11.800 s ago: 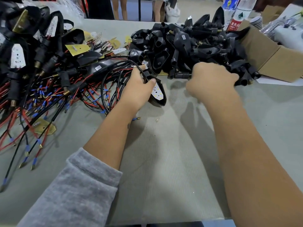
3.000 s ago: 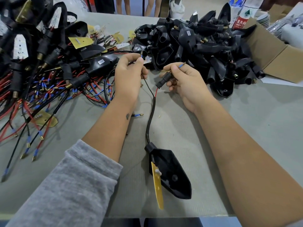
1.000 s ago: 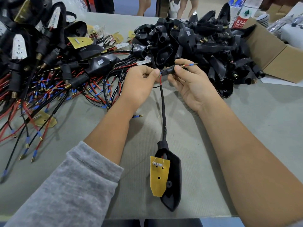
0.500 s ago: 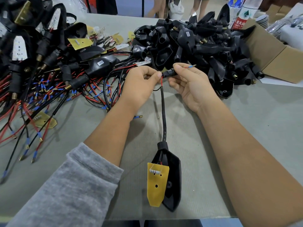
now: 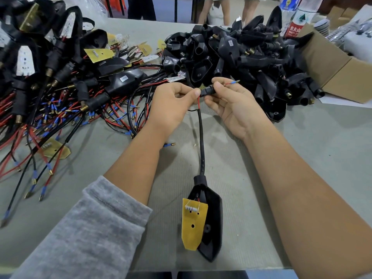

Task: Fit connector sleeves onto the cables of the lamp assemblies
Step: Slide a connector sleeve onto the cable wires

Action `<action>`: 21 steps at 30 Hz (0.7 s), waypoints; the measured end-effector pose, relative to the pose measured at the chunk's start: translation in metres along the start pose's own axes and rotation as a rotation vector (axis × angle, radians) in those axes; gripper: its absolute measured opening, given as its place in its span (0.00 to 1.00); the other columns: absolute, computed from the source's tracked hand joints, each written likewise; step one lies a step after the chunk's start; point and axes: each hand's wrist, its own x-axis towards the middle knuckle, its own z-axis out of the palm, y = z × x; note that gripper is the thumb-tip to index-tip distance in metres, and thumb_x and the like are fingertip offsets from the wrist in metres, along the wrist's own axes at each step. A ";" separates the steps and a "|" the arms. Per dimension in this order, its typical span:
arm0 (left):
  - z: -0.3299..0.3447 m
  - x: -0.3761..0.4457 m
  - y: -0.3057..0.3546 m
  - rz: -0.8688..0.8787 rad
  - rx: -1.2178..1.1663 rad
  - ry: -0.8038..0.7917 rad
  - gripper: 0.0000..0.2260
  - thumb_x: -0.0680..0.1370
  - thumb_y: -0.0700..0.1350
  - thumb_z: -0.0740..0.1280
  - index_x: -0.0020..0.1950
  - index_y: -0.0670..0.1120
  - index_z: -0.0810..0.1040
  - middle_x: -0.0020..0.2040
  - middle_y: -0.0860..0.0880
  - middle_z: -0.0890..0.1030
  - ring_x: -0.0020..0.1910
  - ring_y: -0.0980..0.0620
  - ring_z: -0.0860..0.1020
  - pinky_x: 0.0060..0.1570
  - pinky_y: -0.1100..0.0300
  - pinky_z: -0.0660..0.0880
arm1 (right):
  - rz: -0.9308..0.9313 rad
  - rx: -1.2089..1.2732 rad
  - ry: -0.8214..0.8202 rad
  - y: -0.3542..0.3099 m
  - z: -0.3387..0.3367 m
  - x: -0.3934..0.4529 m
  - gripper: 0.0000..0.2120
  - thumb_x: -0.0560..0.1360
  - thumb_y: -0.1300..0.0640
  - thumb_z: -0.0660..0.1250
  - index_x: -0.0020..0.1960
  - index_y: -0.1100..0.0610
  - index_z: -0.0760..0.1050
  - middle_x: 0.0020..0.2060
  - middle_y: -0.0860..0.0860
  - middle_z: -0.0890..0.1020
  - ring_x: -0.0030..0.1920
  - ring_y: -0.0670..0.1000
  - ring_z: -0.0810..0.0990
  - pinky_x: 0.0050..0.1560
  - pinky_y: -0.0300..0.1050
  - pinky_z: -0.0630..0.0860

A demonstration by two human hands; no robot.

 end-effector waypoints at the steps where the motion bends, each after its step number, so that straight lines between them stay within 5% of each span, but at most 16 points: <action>1: 0.000 0.000 0.000 -0.007 -0.010 0.002 0.06 0.78 0.43 0.70 0.41 0.49 0.81 0.33 0.56 0.81 0.31 0.66 0.77 0.34 0.73 0.71 | -0.003 0.003 0.007 0.000 0.000 0.000 0.05 0.80 0.66 0.62 0.54 0.61 0.75 0.42 0.57 0.81 0.39 0.51 0.81 0.45 0.40 0.80; 10: 0.002 0.008 -0.007 -0.091 0.014 0.061 0.07 0.78 0.44 0.68 0.42 0.53 0.79 0.39 0.53 0.82 0.38 0.58 0.78 0.45 0.56 0.80 | -0.038 0.062 0.100 0.003 0.003 0.001 0.05 0.80 0.67 0.62 0.50 0.60 0.75 0.42 0.58 0.80 0.38 0.53 0.81 0.40 0.39 0.80; 15: 0.003 0.005 -0.005 -0.037 0.008 0.036 0.06 0.78 0.42 0.69 0.42 0.50 0.82 0.32 0.58 0.81 0.29 0.66 0.76 0.34 0.72 0.70 | -0.058 -0.002 0.062 0.004 0.004 0.000 0.05 0.79 0.67 0.62 0.50 0.60 0.76 0.41 0.58 0.80 0.36 0.51 0.80 0.40 0.39 0.79; 21: 0.003 0.005 -0.004 -0.084 -0.075 0.046 0.04 0.79 0.41 0.67 0.46 0.49 0.80 0.39 0.51 0.83 0.37 0.59 0.81 0.36 0.66 0.76 | -0.042 0.017 0.077 0.003 0.005 0.000 0.05 0.79 0.67 0.63 0.50 0.60 0.76 0.43 0.59 0.80 0.38 0.52 0.80 0.40 0.39 0.79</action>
